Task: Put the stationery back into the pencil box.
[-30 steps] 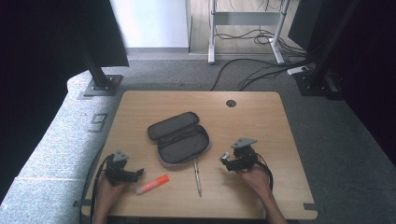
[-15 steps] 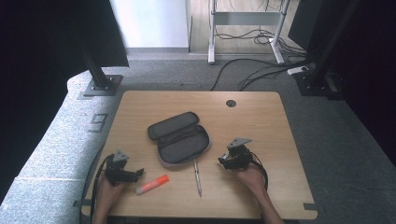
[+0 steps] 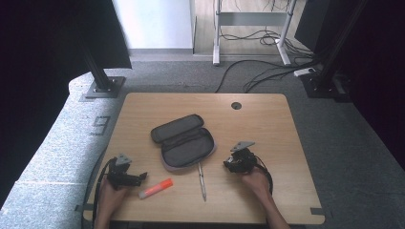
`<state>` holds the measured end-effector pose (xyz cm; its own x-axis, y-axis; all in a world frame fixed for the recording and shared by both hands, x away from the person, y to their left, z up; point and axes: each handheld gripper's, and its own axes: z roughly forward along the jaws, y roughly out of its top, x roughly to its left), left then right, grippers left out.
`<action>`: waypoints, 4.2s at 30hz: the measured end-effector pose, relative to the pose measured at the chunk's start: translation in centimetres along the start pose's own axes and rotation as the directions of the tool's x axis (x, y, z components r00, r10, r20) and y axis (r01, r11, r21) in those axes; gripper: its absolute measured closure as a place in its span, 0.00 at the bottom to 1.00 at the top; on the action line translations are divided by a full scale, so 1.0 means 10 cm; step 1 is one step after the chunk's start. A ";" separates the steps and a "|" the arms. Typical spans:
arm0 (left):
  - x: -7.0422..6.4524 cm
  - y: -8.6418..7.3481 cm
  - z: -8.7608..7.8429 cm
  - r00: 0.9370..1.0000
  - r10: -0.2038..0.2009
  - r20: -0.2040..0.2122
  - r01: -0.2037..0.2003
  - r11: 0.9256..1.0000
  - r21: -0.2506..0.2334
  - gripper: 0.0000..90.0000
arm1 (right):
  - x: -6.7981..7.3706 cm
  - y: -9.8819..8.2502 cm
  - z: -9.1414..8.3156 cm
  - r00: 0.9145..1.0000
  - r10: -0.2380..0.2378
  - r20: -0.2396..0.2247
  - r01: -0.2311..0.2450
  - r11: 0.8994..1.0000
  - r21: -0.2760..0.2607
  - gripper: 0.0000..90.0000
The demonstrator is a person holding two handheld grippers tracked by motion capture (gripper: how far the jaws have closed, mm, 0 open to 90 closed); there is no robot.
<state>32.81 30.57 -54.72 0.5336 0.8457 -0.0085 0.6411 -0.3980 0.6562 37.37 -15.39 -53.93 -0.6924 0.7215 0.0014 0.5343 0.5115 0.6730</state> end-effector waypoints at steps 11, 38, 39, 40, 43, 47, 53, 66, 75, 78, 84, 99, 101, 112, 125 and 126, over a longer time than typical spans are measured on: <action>0.00 0.00 0.00 1.000 0.001 0.000 -0.001 1.000 -0.001 0.00 | 0.01 0.10 -0.16 1.000 -0.003 -0.020 0.002 0.999 -0.033 0.52; 0.00 0.00 0.00 1.000 -0.003 -0.001 0.003 1.000 -0.004 0.01 | 0.03 0.61 -0.40 0.997 -0.043 -0.060 0.038 0.995 -0.088 0.52; 0.00 0.00 0.00 1.000 -0.003 -0.002 0.003 1.000 -0.004 0.01 | 0.04 0.64 -0.39 0.997 -0.048 -0.059 0.043 0.995 -0.090 0.52; 0.00 0.00 0.00 1.000 -0.003 -0.002 0.003 1.000 -0.004 0.01 | 0.04 0.66 -0.39 0.997 -0.054 -0.056 0.048 0.995 -0.092 0.52; 0.00 0.00 0.00 1.000 -0.002 -0.002 0.002 1.000 -0.004 0.01 | 0.06 0.73 -0.36 0.996 -0.065 -0.058 0.059 0.994 -0.096 0.52; 0.00 0.00 0.00 1.000 -0.004 -0.002 0.004 1.000 -0.004 0.01 | 0.09 0.81 -0.32 0.995 -0.074 -0.066 0.068 0.993 -0.095 0.52; 0.00 0.00 0.00 1.000 -0.004 -0.002 0.004 1.000 -0.004 0.01 | 0.15 0.93 -0.23 0.993 -0.089 -0.078 0.082 0.992 -0.093 0.52; 0.00 0.00 0.00 1.000 -0.007 -0.004 0.007 1.000 -0.009 0.02 | 0.24 1.11 -0.06 0.991 -0.115 -0.071 0.109 0.990 -0.092 0.52; 0.00 0.00 0.00 1.000 -0.005 -0.005 0.005 1.000 -0.008 0.02 | 0.31 1.21 0.10 0.989 -0.131 -0.067 0.125 0.988 -0.089 0.52; 0.00 0.00 0.00 1.000 -0.005 -0.005 0.005 1.000 -0.007 0.02 | 0.32 1.24 0.16 0.989 -0.133 -0.066 0.127 0.988 -0.087 0.52; 0.00 0.00 0.00 1.000 -0.005 -0.005 0.005 1.000 -0.007 0.02 | 0.36 1.25 0.29 0.989 -0.137 -0.062 0.132 0.988 -0.077 0.52; 0.00 0.00 0.00 1.000 -0.006 -0.005 0.006 1.000 -0.007 0.02 | 0.37 1.16 0.59 0.989 -0.137 -0.061 0.135 0.990 -0.034 0.52; 0.00 0.00 0.00 1.000 -0.006 -0.005 0.006 1.000 -0.007 0.02 | 0.37 1.14 0.61 0.989 -0.134 -0.065 0.133 0.991 -0.027 0.52; 0.00 0.00 0.00 1.000 -0.006 -0.005 0.006 1.000 -0.007 0.02 | 0.42 1.11 0.73 0.986 -0.148 -0.080 0.148 0.989 0.006 0.48; 0.00 0.00 0.00 1.000 -0.007 -0.006 0.006 1.000 -0.007 0.02 | 0.48 1.14 0.64 0.984 -0.158 -0.078 0.157 0.988 -0.011 0.39; 0.00 0.00 0.00 1.000 -0.007 -0.005 0.007 1.000 -0.007 0.02 | 0.48 1.15 0.62 0.984 -0.164 -0.076 0.163 0.986 -0.012 0.38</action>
<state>32.84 30.60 -54.70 0.5263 0.8503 -0.0087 0.6407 -0.3898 0.6615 43.15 -3.13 -50.81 -0.8056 0.5901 -0.0524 0.4080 0.6168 0.6731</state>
